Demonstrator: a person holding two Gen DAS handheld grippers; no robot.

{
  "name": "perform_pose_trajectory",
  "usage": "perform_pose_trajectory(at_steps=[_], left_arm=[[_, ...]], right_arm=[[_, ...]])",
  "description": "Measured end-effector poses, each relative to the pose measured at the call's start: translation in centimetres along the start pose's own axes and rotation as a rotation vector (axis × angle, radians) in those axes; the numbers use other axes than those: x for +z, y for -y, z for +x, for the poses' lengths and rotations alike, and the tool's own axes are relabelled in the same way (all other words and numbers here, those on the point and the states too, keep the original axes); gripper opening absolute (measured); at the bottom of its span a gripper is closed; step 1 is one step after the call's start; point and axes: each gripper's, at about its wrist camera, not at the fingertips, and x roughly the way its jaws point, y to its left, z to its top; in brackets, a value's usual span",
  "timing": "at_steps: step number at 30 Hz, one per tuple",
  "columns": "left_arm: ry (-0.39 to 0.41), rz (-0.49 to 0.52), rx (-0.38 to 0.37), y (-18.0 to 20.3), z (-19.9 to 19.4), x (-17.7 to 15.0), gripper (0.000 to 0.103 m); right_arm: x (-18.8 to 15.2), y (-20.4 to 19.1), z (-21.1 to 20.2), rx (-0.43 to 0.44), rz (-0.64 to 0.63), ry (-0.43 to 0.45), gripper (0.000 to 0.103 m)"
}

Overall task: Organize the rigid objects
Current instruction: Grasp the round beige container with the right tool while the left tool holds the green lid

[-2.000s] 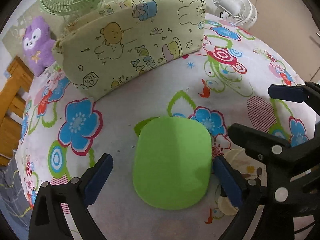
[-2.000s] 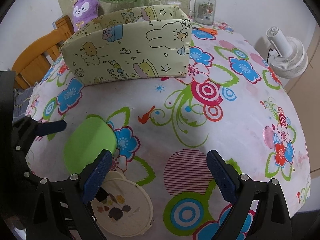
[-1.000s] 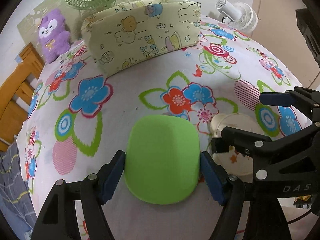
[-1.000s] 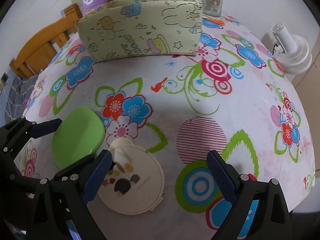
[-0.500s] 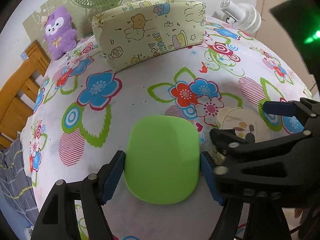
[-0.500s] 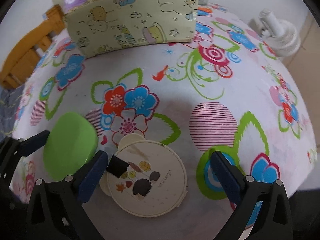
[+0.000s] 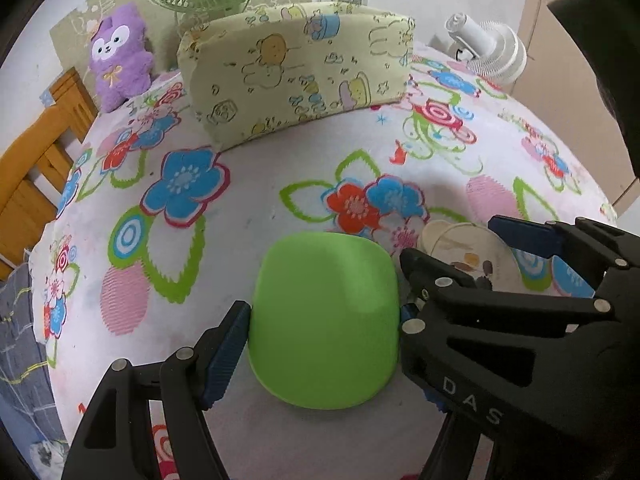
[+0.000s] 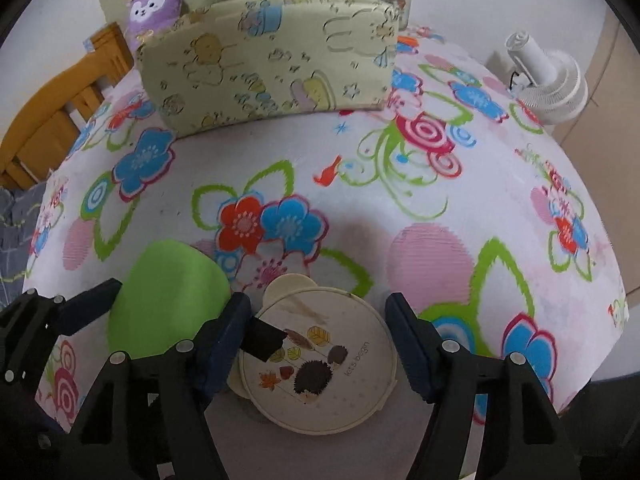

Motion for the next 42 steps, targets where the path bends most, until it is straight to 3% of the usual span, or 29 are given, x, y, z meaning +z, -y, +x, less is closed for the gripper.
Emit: perform_pose_trajectory(at_steps=[18,21,25,28,31,35,42], left_arm=[[0.084,-0.044,0.005,0.5,-1.4,6.1,0.077],[0.1,-0.053,0.005,0.5,-2.0,7.2,0.077],[0.103,-0.056,0.007,0.7,-2.0,7.9,0.077],[0.097,-0.056,0.017,0.5,-1.8,7.8,0.077],[0.081,-0.07,0.019,0.2,-1.3,7.7,0.077],[0.063,-0.073,0.025,0.2,-0.7,7.3,0.077],[0.041,-0.071,0.023,0.4,0.1,6.4,0.077]], right_arm=[[6.2,2.9,-1.5,-0.003,0.027,0.069,0.069],[7.2,2.8,-2.3,0.002,0.008,0.09,0.051],[8.2,3.0,-1.8,0.002,0.004,0.079,0.051],[8.2,3.9,-1.5,0.037,0.029,0.074,0.054],[7.8,4.4,-1.1,0.043,0.029,0.077,0.074],[7.5,4.6,-0.3,0.056,0.031,0.058,0.087],[6.6,4.9,1.4,0.059,0.013,0.008,0.094]])
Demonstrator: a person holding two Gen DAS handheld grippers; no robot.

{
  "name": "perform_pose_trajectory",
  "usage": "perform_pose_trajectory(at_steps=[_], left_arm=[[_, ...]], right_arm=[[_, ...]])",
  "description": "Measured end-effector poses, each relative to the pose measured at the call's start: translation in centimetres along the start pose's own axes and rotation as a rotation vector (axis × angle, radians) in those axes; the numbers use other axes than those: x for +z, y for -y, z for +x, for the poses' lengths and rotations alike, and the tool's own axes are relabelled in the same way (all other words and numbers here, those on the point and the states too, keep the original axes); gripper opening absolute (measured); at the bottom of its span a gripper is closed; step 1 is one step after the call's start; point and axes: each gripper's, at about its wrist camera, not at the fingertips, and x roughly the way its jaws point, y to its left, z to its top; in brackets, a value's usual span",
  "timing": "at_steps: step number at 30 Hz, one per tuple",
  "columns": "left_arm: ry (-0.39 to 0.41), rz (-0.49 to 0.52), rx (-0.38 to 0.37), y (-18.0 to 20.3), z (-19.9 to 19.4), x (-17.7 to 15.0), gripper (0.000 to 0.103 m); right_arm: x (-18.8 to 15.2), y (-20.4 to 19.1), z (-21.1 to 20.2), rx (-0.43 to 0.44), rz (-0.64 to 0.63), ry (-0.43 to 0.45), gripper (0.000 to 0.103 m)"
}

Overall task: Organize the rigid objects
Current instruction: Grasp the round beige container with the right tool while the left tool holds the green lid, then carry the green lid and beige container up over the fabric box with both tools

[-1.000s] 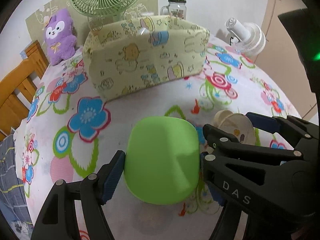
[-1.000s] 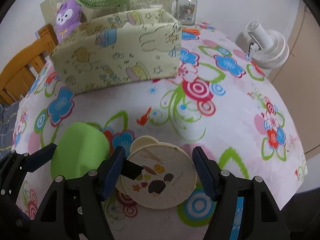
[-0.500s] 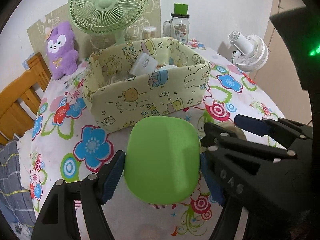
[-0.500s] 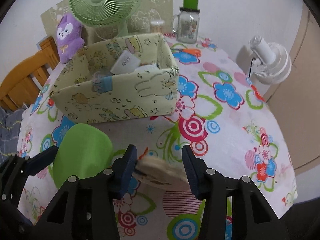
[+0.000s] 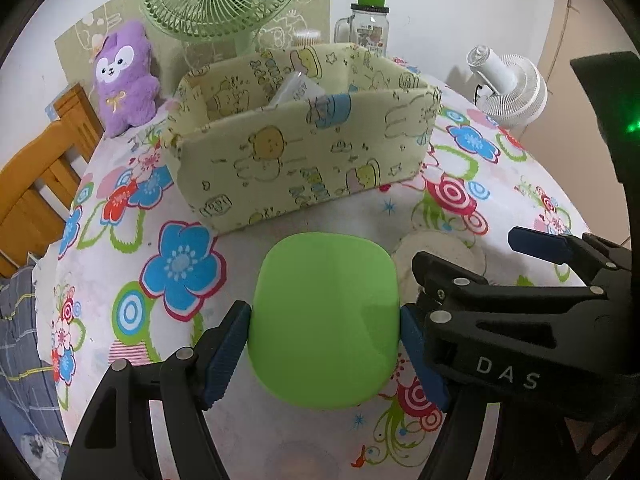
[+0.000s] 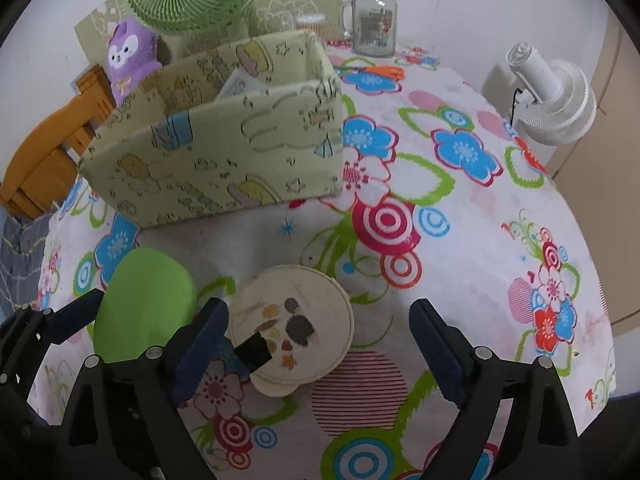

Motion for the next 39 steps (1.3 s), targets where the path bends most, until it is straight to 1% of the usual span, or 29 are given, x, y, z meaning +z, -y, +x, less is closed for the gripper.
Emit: perform_pose_trajectory(at_steps=[7,16,19,24,26,28,29,30,35,39], left_arm=[[-0.028,-0.012,0.001,-0.3,0.7,-1.2,0.077],[-0.036,-0.03,0.014,-1.0,0.7,-1.8,0.077],[-0.038,-0.031,0.017,-1.2,0.7,-1.9,0.077],[-0.055,-0.033,0.021,-1.6,1.2,-2.2,0.077],[-0.058,-0.035,0.019,-1.6,1.4,-2.3,0.077],[-0.059,-0.039,0.016,-1.7,1.5,-2.3,0.077],[-0.06,-0.04,0.016,-1.7,1.5,-2.3,0.077],[-0.058,-0.043,0.016,-1.7,1.6,-2.2,0.077],[-0.064,-0.041,0.008,-1.5,1.7,-2.0,0.077],[-0.05,-0.045,-0.001,-1.4,1.3,-1.4,0.077]], right_arm=[[-0.7,0.2,1.4,0.011,-0.039,-0.046,0.094],[-0.7,-1.0,1.9,0.045,-0.079,-0.06,0.095],[-0.4,-1.7,2.2,0.038,-0.106,-0.059,0.098],[0.0,-2.4,3.6,0.0,-0.14,-0.09,0.098],[-0.1,-2.6,3.7,-0.009,-0.143,-0.07,0.099],[-0.1,-2.7,3.7,-0.013,-0.14,-0.056,0.096],[-0.1,-2.7,3.6,-0.013,-0.142,-0.047,0.089],[-0.2,-2.8,3.3,-0.01,-0.152,-0.024,0.085],[-0.1,-2.7,3.0,-0.007,-0.147,-0.039,0.085],[0.7,-2.2,2.5,-0.02,-0.141,-0.02,0.085]])
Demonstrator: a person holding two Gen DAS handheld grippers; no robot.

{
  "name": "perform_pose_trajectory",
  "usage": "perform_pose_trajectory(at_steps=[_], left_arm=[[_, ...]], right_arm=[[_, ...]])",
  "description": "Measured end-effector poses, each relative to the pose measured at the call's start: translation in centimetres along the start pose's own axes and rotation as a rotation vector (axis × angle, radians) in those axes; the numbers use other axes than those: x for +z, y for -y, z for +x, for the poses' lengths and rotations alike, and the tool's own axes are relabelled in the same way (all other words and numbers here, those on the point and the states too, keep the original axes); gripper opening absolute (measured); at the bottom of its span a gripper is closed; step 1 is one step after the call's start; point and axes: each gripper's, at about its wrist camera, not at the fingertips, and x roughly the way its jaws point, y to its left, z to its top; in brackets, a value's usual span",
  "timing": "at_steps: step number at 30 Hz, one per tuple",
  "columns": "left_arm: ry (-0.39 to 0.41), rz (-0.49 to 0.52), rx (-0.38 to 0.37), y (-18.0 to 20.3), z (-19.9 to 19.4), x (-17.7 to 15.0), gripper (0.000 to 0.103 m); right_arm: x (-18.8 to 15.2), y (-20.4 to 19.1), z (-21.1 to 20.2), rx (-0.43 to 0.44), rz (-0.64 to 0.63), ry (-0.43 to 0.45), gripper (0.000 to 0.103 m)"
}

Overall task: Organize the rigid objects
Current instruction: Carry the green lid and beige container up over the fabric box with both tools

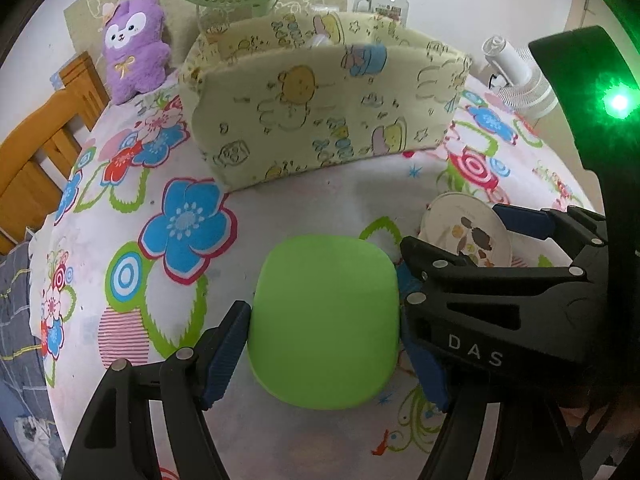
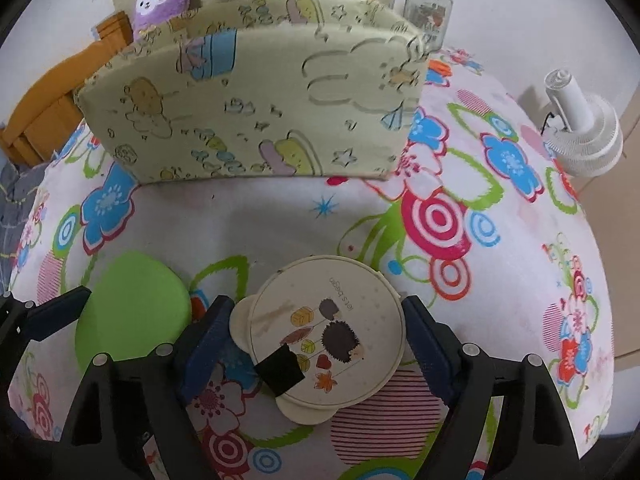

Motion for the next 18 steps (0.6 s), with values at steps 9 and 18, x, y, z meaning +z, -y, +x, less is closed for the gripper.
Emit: perform_pose_trajectory(at_steps=[9,18], left_arm=[[0.07,0.017,-0.007,0.7,-2.6,2.2,0.077],[0.145,0.014,-0.008,1.3,-6.2,4.1,0.077]], right_arm=[[1.3,-0.5,-4.2,-0.006,0.021,0.074,0.085],[3.2,0.7,-7.9,-0.009,0.04,0.146,0.085]])
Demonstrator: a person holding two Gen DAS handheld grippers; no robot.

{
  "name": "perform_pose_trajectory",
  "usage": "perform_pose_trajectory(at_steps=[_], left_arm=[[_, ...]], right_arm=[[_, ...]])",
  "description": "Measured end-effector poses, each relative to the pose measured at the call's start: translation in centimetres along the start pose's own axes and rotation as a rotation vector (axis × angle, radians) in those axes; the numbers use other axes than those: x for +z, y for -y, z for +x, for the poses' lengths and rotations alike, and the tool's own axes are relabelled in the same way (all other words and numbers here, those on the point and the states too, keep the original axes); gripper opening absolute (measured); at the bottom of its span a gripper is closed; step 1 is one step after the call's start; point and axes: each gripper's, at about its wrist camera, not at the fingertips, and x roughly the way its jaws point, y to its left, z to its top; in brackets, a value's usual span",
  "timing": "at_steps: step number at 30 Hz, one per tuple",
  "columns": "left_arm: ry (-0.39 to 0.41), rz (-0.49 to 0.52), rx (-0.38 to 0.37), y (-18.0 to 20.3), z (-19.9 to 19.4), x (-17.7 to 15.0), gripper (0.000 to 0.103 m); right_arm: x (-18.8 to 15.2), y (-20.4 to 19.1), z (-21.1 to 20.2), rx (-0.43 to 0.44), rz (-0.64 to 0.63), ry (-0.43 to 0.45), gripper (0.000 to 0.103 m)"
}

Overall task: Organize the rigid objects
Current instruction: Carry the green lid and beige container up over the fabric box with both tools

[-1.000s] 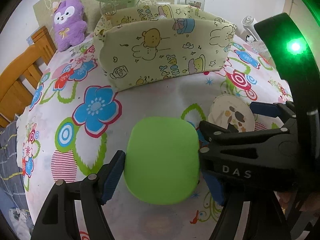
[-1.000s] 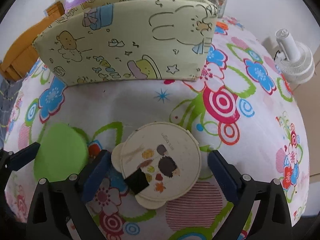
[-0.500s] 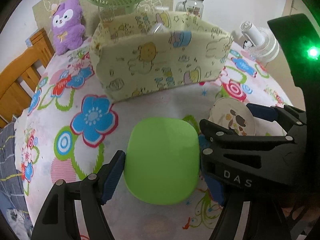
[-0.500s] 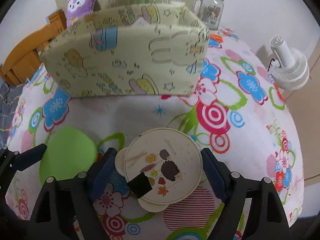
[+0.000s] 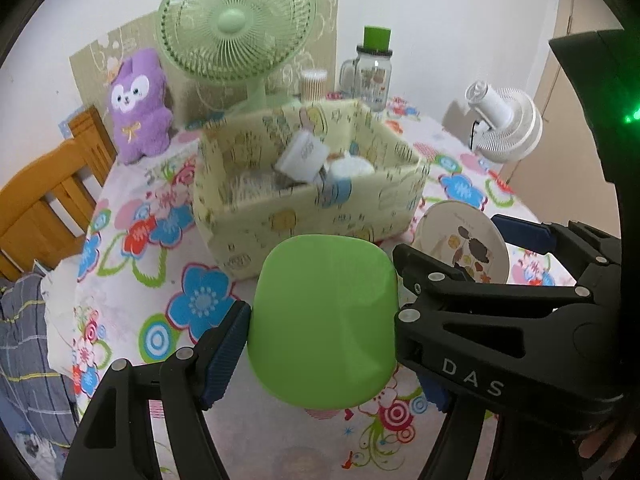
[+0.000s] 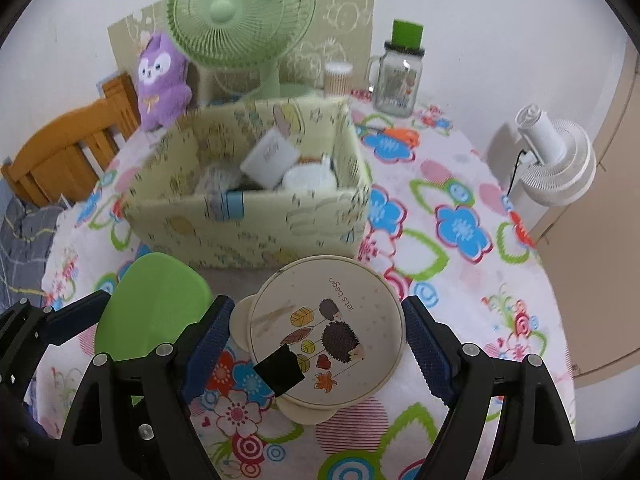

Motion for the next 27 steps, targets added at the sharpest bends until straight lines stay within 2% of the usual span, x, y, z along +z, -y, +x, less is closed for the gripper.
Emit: perform_pose_trajectory(at_steps=[15,27], left_arm=[[0.09,0.023,0.037,0.3,-4.3,3.6,0.077],[0.132,0.011,0.052,-0.3,-4.6,6.1,0.077]], right_arm=[[3.6,0.4,-4.6,0.03,0.019,0.097,0.085],[6.7,0.5,-4.7,0.046,0.003,0.113,0.085]])
